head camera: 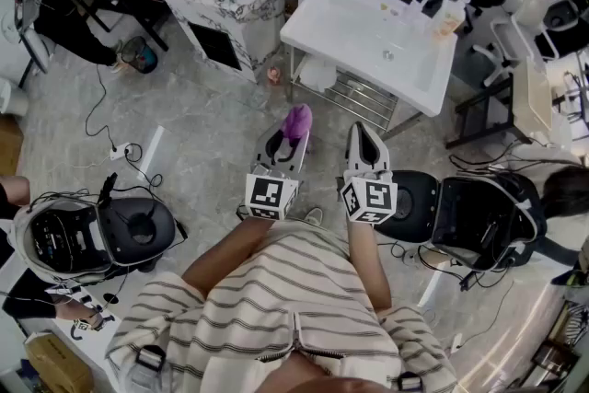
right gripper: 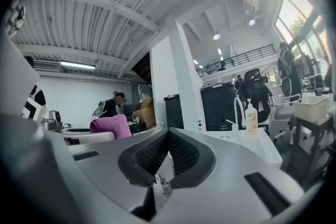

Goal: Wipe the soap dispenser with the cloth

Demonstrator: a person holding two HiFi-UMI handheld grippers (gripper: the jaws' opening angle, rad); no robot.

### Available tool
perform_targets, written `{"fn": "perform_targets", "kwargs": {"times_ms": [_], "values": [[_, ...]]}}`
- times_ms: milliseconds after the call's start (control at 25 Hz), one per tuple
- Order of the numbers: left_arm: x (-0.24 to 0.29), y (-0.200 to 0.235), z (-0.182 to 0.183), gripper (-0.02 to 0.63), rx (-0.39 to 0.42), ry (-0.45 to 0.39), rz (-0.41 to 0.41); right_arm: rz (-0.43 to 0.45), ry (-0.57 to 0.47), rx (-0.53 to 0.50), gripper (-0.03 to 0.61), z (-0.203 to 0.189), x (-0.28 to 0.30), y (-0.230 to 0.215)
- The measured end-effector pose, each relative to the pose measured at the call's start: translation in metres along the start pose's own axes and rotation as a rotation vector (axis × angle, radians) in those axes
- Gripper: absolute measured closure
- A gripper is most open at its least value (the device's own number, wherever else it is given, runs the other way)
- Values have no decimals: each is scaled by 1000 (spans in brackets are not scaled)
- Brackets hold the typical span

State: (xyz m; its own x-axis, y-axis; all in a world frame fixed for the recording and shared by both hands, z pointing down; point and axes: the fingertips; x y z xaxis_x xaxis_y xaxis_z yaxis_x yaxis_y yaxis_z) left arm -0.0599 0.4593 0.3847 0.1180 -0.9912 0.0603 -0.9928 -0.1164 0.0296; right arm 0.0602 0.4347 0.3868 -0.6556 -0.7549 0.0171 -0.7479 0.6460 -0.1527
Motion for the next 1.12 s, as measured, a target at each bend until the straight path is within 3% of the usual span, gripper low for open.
{"fn": "perform_targets", "kwargs": {"times_ms": [120,360,1120], "values": [[17,-14,-2,497,-1,-6,8,9,-4,1,569,0,1,-22],[4,-29,8,497,11,-6,7,12,-14,5,569,13,-16,-22],[3,-67,-7,497,47,26,119,115,-7,48,569,3,-36,-50]]}}
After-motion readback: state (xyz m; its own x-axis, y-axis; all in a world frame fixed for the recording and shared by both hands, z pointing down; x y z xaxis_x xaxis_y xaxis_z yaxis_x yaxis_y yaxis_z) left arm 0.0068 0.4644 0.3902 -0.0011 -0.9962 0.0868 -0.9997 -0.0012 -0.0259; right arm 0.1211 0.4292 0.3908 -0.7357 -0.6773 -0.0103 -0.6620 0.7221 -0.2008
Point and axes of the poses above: the fingertips, and each gripper's own axes: x forward along the fingers, y to its left, z out of its top, and after that the axes turned 13 degrees about z, right-handed
